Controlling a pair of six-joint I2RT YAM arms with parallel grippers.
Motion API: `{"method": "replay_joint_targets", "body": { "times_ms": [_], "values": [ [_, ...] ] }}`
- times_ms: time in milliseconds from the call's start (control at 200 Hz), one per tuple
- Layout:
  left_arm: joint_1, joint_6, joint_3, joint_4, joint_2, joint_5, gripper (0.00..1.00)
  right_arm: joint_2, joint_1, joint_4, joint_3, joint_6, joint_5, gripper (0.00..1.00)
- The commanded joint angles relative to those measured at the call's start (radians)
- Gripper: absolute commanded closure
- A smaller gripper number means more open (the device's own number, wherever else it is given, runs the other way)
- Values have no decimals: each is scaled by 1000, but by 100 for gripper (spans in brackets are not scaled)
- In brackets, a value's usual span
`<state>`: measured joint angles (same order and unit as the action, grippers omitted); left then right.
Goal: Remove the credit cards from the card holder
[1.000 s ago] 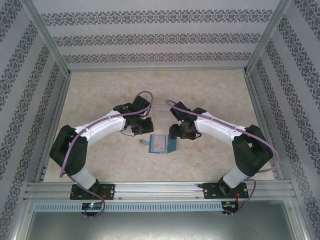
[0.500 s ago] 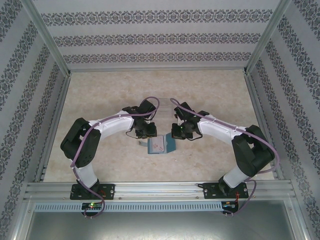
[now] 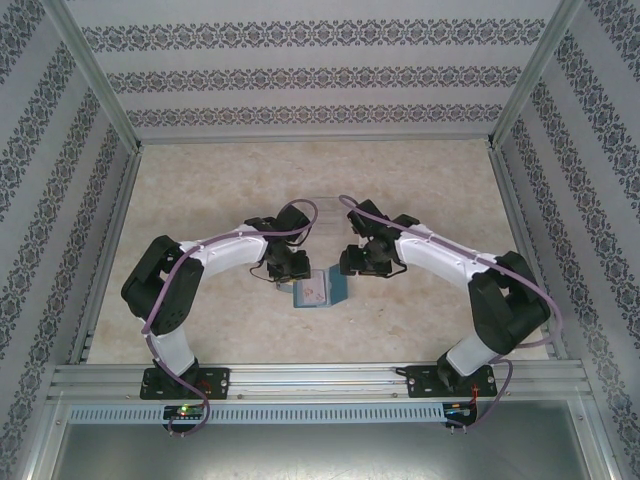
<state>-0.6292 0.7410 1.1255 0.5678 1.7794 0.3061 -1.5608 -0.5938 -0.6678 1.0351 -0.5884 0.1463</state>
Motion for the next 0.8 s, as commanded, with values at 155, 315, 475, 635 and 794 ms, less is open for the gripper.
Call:
{"method": "replay_joint_targets", "body": {
  "times_ms": [155, 315, 475, 635, 794],
  "values": [
    [-11, -9, -21, 3, -7, -16, 77, 94, -14, 86, 46, -107, 169, 55],
    [-12, -11, -27, 5, -14, -10, 77, 29, -24, 266, 30, -197, 367, 65],
    [-13, -4, -35, 16, -39, -20, 77, -53, -14, 288, 7, -208, 385, 71],
    [-17, 6, -26, 28, -48, -25, 77, -110, 5, 278, -35, -168, 385, 74],
    [-36, 0, -5, 50, -38, -49, 76, -165, 18, 277, -56, -124, 355, 75]
  ]
}}
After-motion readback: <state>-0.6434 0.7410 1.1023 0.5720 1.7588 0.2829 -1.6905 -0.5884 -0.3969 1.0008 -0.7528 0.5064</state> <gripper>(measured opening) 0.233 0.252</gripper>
